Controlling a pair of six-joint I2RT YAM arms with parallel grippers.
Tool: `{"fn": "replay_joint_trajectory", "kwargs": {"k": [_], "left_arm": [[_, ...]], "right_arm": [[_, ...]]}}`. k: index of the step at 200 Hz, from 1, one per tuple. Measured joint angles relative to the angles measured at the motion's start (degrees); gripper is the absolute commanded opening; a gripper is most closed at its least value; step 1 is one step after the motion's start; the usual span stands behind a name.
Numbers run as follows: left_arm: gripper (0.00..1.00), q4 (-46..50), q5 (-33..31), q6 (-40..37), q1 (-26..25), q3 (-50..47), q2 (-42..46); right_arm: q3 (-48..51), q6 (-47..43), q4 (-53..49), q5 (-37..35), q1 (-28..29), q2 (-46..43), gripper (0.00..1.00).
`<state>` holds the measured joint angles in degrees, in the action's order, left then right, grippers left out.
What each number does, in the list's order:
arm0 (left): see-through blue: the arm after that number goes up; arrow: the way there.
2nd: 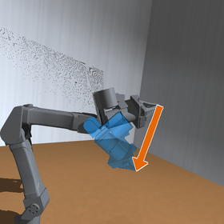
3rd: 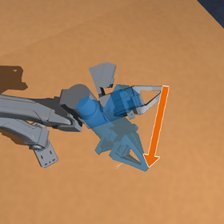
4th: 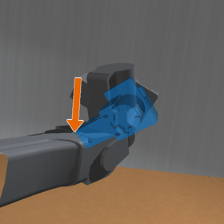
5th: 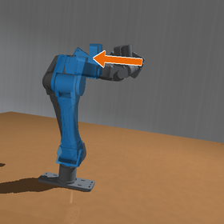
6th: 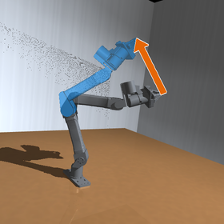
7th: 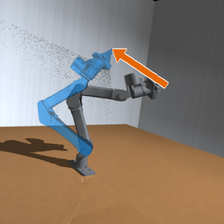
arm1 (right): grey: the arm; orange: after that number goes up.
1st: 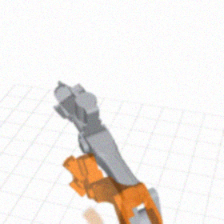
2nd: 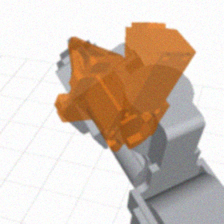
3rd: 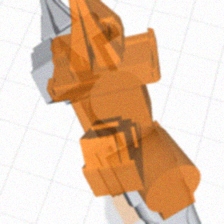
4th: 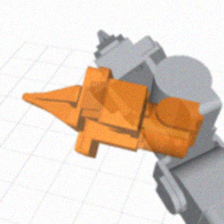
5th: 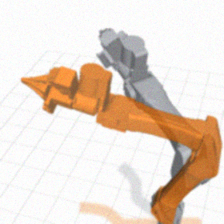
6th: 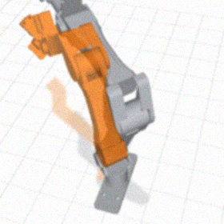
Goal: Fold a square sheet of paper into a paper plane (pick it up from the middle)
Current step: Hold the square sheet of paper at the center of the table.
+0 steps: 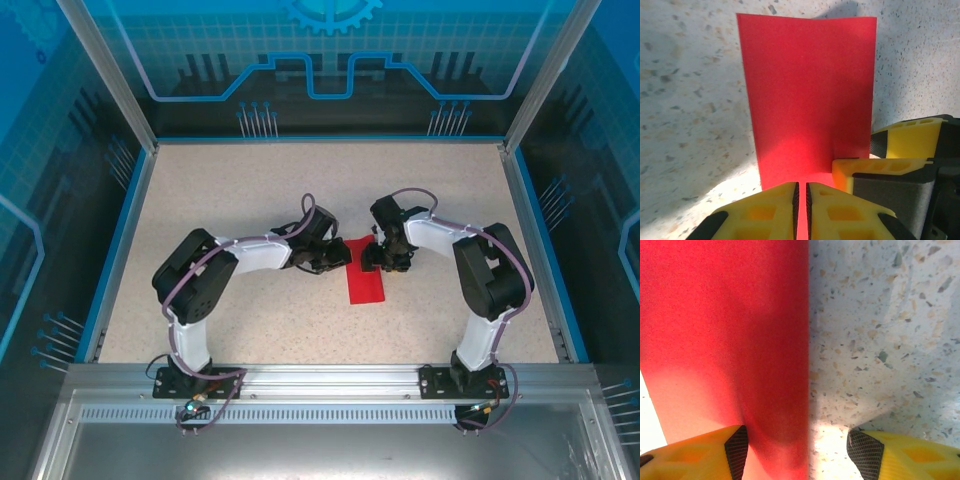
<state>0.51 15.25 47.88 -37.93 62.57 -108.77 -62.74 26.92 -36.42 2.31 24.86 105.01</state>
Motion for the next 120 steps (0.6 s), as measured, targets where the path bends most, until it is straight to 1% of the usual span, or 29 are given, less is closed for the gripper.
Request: {"fn": "replay_joint_trajectory", "kwargs": {"k": [58, 120], "left_arm": [[0.09, 0.07, 0.87, 0.00, -0.22, 1.38, -2.27], [0.08, 0.31, 1.55, -0.22, -0.22, 2.54, -4.79]], "right_arm": [[0.00, 0.00, 0.00, -0.02, 0.02, 0.02, 0.64], [0.00, 0.02, 0.00, -0.02, 0.02, 0.02, 0.63]]}}
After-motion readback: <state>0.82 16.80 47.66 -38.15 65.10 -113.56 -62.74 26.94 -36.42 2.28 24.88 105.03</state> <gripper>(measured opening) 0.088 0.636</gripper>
